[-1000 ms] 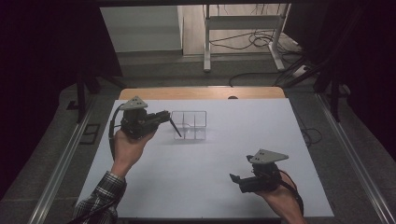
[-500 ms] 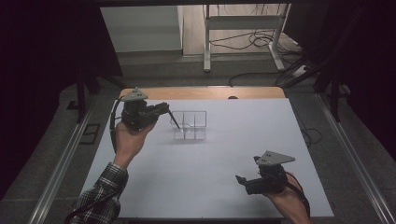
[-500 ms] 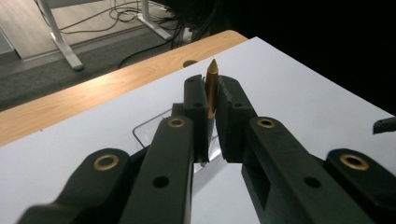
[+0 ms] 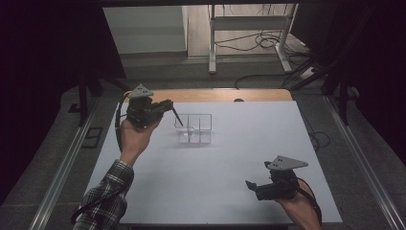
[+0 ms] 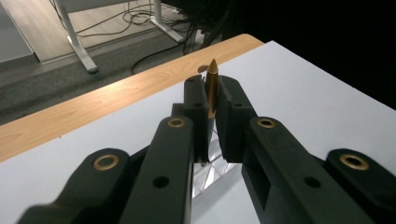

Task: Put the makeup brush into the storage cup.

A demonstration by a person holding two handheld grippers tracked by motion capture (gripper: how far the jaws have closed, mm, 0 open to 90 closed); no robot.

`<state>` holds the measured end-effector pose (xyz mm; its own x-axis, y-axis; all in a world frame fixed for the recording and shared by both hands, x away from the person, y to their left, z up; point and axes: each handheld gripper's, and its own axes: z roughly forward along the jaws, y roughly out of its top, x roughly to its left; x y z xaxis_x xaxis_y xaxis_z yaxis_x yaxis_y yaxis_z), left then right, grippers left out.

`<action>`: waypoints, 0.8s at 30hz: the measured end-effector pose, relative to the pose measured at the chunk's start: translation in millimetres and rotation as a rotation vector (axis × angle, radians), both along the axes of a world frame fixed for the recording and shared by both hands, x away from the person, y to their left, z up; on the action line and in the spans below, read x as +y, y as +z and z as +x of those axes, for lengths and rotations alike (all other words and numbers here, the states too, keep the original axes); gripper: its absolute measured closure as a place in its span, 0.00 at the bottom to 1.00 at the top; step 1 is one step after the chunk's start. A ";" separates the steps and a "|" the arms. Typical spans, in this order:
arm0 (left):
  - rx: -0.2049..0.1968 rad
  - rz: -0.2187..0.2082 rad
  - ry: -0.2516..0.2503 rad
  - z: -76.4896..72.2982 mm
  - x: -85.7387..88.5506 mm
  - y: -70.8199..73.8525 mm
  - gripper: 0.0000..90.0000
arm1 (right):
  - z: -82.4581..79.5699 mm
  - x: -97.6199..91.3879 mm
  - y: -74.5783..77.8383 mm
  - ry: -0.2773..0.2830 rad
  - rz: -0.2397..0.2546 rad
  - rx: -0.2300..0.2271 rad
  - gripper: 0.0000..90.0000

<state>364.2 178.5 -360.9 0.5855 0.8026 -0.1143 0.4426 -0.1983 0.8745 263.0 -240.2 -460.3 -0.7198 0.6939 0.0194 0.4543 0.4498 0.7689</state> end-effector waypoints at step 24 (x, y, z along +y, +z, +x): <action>0.015 0.042 0.041 27.9 -8.5 -15.8 0.93 | 0.4 -20.0 -0.8 -0.038 0.011 -0.005 0.05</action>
<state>392.1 169.9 -376.7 0.5508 0.8299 -0.0887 0.4641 -0.2162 0.8590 263.5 -260.2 -461.0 -0.6933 0.7203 0.0235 0.4669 0.4241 0.7759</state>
